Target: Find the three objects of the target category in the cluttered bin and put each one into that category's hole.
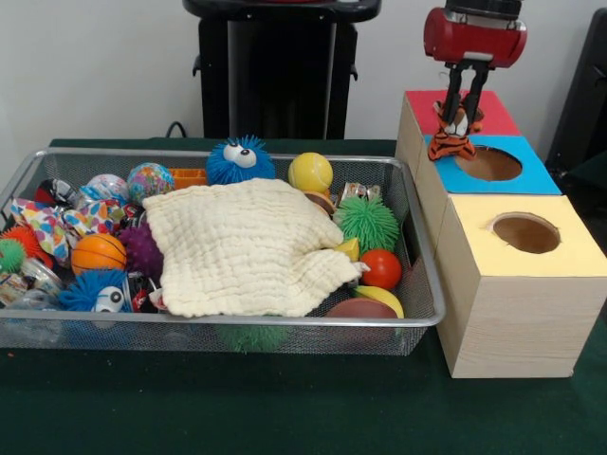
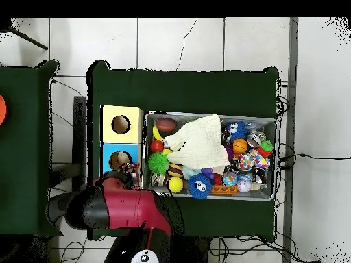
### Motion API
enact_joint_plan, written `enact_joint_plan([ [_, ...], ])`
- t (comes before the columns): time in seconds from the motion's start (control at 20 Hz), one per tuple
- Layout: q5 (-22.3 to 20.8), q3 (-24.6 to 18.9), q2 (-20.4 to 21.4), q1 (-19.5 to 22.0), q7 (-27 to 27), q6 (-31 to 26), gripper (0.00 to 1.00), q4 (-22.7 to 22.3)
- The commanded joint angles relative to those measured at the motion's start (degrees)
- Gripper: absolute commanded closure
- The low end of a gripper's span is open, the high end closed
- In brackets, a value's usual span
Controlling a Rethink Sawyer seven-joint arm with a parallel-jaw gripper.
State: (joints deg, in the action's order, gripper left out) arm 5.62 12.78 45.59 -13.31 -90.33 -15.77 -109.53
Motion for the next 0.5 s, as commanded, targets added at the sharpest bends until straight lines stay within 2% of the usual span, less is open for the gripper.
enact_joint_plan([
  [0.05, 3.6, 1.2, 0.1, -1.6, -17.3, -1.8, 1.0, -5.5],
  [0.25, 4.3, 2.9, 1.7, -4.1, -18.0, -3.5, 1.0, -7.3],
  [0.5, 6.3, 3.4, 1.8, -6.6, -19.4, -0.9, 1.0, -10.6],
])
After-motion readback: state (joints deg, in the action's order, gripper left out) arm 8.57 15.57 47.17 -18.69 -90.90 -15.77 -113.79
